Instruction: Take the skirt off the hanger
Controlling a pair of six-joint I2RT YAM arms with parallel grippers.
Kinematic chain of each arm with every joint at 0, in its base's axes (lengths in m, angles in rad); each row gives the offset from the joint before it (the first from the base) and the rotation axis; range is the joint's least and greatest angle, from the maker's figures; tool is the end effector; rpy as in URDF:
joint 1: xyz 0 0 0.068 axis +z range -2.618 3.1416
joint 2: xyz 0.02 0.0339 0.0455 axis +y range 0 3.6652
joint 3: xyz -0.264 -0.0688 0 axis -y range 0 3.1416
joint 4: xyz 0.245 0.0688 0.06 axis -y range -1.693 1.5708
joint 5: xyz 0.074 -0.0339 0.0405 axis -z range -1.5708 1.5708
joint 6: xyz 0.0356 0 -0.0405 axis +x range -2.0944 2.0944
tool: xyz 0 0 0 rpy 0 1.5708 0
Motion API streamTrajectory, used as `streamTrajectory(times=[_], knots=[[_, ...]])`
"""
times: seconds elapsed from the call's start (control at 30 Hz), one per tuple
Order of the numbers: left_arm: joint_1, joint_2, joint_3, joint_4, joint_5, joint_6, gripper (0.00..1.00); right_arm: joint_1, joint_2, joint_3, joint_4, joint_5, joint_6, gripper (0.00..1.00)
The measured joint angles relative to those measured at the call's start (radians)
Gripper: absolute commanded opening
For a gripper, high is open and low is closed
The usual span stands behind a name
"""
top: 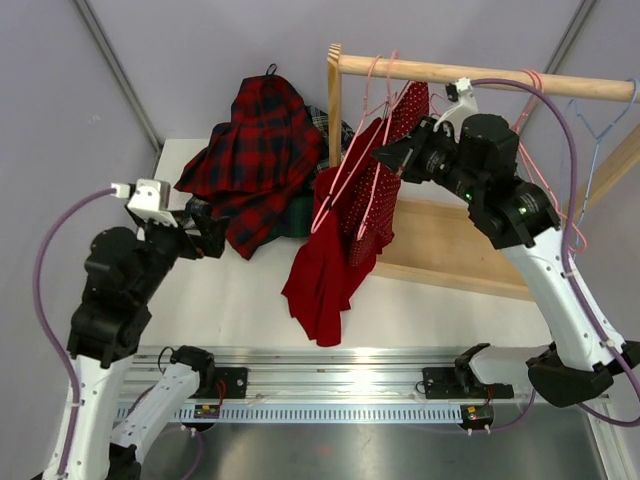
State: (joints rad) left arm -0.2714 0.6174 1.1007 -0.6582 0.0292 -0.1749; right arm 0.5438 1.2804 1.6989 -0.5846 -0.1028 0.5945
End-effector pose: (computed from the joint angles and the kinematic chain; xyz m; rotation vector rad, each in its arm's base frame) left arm 0.0977 -0.0283 0.4142 0.1063 1.7555 -0.3515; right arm 0.2136 0.1334 0.5027 -0.0332 1.8273 0.9119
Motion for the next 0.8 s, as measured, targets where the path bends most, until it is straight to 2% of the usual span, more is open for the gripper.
streamTrajectory(times=[0.27, 0.4, 0.47, 0.57, 0.63, 0.8], knots=[[-0.003, 0.214, 0.441, 0.088, 0.191, 0.034, 0.99, 0.002, -0.108, 0.182, -0.150, 0.049, -0.027, 0.00], [-0.045, 0.288, 0.505, 0.219, 0.343, -0.015, 0.99, 0.003, -0.159, 0.208, -0.220, 0.059, -0.029, 0.00], [-0.117, 0.299, 0.474, 0.286, 0.389, -0.036, 0.99, 0.004, -0.186, 0.208, -0.237, 0.059, -0.028, 0.00], [-0.356, 0.320, 0.405, 0.332, 0.372, -0.018, 0.99, 0.004, -0.225, 0.208, -0.259, 0.059, -0.024, 0.00], [-0.524, 0.366, 0.393, 0.334, 0.330, 0.013, 0.99, 0.004, -0.248, 0.208, -0.270, 0.059, -0.022, 0.00], [-0.816, 0.504, 0.361, 0.377, 0.177, 0.066, 0.99, 0.004, -0.295, 0.208, -0.291, 0.060, -0.021, 0.00]])
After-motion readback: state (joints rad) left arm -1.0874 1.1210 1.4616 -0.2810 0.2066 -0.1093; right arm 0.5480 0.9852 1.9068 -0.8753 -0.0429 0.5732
